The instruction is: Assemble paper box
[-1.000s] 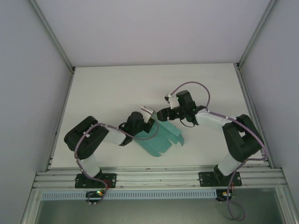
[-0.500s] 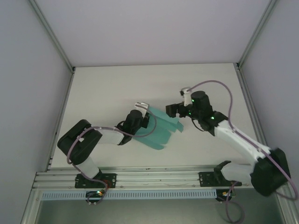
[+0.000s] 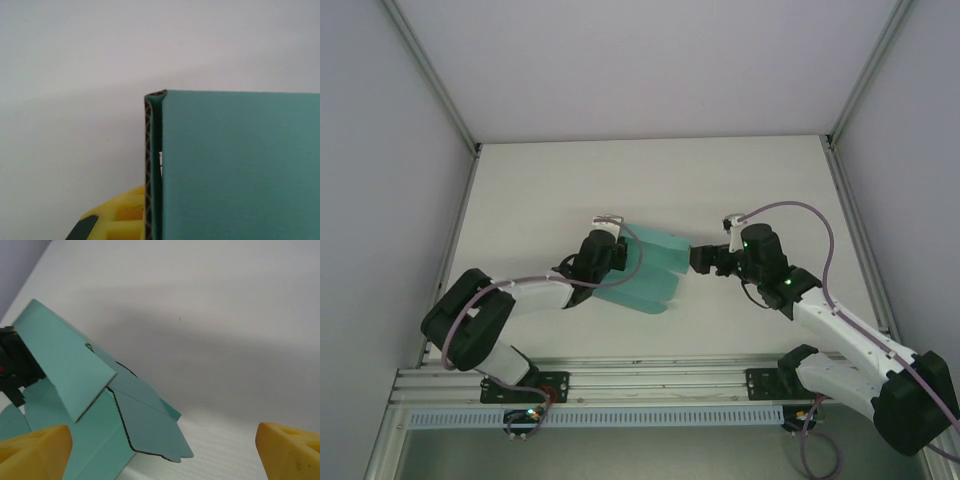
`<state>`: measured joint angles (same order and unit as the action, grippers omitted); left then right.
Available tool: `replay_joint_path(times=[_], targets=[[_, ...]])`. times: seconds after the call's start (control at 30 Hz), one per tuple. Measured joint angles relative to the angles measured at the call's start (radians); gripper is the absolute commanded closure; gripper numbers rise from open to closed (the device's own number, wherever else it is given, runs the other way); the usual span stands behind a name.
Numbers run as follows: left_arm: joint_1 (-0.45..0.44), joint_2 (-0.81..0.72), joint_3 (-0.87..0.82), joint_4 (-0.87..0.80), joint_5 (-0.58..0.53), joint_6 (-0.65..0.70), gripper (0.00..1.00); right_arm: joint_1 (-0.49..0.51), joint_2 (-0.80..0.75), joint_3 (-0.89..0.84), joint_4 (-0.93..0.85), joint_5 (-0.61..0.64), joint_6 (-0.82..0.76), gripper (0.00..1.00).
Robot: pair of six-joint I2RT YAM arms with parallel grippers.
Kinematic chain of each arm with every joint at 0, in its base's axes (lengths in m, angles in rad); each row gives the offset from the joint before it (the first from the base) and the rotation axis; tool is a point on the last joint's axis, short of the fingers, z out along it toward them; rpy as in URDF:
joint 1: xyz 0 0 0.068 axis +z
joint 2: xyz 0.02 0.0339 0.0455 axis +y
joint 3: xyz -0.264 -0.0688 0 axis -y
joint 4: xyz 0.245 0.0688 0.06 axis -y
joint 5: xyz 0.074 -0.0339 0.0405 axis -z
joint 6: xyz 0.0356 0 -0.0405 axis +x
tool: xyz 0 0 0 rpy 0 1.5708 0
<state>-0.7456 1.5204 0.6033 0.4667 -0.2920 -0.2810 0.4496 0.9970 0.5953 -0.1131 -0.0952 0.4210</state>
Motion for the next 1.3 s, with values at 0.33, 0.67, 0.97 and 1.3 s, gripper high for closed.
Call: replay_joint_path(times=[0.33, 0.67, 0.97, 1.3], targets=[[0.072, -0.013, -0.014, 0.014, 0.208, 0.001, 1.0, -0.075, 0.059, -0.001, 0.058, 0.035, 0.05, 0.12], [0.084, -0.045, -0.051, -0.011, 0.254, 0.011, 1.0, -0.088, 0.216, 0.045, 0.183, -0.102, 0.017, 0.1], [0.084, -0.061, -0.034, -0.026, 0.204, -0.019, 1.0, -0.075, 0.09, 0.041, 0.159, -0.13, -0.027, 0.05], [0.077, -0.061, -0.025, -0.03, 0.187, -0.023, 1.0, -0.059, 0.04, 0.025, 0.16, -0.157, -0.034, 0.04]])
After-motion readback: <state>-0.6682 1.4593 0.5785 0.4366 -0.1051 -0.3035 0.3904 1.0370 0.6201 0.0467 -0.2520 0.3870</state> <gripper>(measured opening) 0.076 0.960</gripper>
